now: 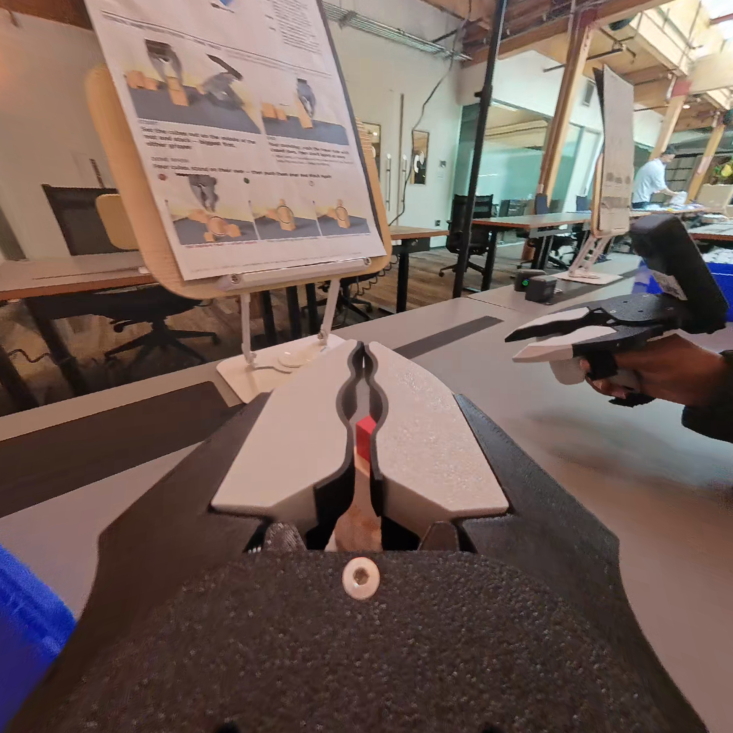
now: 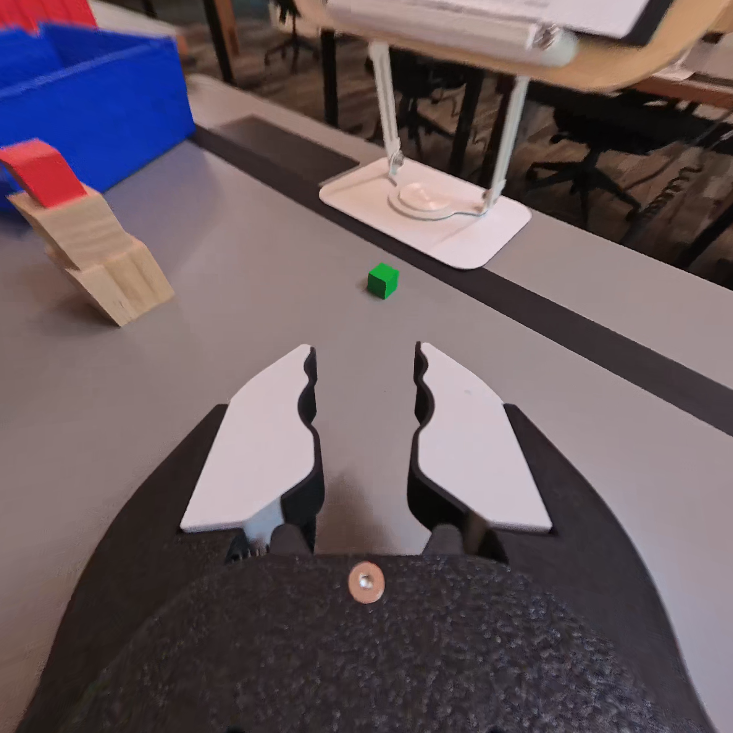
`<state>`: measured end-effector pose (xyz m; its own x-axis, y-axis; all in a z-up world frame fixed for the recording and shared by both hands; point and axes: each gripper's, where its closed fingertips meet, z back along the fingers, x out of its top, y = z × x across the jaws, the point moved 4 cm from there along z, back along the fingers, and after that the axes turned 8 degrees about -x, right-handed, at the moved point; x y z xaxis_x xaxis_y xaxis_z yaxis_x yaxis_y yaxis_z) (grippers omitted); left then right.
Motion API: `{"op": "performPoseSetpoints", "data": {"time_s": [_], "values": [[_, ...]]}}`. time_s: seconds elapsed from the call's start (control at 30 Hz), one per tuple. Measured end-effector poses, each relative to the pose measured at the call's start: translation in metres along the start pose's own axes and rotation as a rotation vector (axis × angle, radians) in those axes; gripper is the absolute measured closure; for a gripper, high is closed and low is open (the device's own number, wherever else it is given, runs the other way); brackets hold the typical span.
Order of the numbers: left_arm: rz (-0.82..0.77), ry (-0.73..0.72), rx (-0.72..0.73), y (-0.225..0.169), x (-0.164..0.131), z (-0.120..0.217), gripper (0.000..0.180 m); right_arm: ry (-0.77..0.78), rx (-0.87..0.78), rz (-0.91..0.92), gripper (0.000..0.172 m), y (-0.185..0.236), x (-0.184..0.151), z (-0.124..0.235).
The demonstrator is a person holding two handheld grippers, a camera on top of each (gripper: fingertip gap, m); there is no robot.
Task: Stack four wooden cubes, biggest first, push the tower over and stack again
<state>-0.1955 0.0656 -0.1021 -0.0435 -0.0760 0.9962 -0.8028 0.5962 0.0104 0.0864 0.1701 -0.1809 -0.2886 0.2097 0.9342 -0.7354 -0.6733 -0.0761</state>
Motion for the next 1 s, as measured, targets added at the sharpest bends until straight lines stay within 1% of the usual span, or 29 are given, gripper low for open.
{"op": "performPoseSetpoints", "data": {"time_s": [0.07,0.13,0.23,0.3,0.43,0.57,0.67,0.7,0.73,0.8,0.83,0.9,1.0], "values": [[0.017,0.004,0.041,0.008,-0.01,0.002,0.18,0.078,0.043,0.06,0.12,0.004,-0.003,-0.027],[0.053,0.007,0.082,0.012,-0.023,0.004,0.18,0.157,0.051,0.111,0.117,0.006,-0.007,-0.056],[0.02,0.042,0.094,0.008,-0.042,0.006,0.18,0.253,0.01,0.147,0.115,0.013,-0.01,-0.097],[-0.023,0.054,0.095,0.008,-0.042,0.006,0.18,0.312,-0.069,0.143,0.118,0.017,-0.01,-0.117],[-0.04,0.047,0.095,0.014,-0.044,0.008,0.18,0.448,-0.205,0.061,0.127,0.023,-0.016,-0.143],[0.06,0.028,0.076,0.019,-0.046,0.009,0.18,0.448,-0.241,-0.009,0.126,0.023,-0.011,-0.161],[0.049,0.021,0.073,0.017,-0.043,0.009,0.18,0.445,-0.246,0.01,0.14,0.021,-0.009,-0.17],[0.034,0.023,0.073,0.016,-0.043,0.009,0.18,0.436,-0.22,0.02,0.144,0.022,-0.008,-0.17],[0.019,0.024,0.069,0.014,-0.042,0.009,0.18,0.389,-0.151,0.034,0.149,0.029,-0.003,-0.168],[-0.005,0.027,0.033,0.008,-0.039,0.009,0.18,0.248,0.024,0.113,0.149,0.05,0.012,-0.152],[-0.01,0.026,-0.005,0.002,-0.038,0.008,0.18,0.184,0.126,0.158,0.149,0.064,0.019,-0.138],[-0.009,0.038,-0.117,-0.014,-0.034,0.005,0.18,0.088,0.331,0.193,0.149,0.094,0.031,-0.101],[-0.009,0.082,-0.287,-0.04,-0.03,0.001,0.179,0.009,0.553,0.224,0.149,0.132,0.044,-0.039]]}}
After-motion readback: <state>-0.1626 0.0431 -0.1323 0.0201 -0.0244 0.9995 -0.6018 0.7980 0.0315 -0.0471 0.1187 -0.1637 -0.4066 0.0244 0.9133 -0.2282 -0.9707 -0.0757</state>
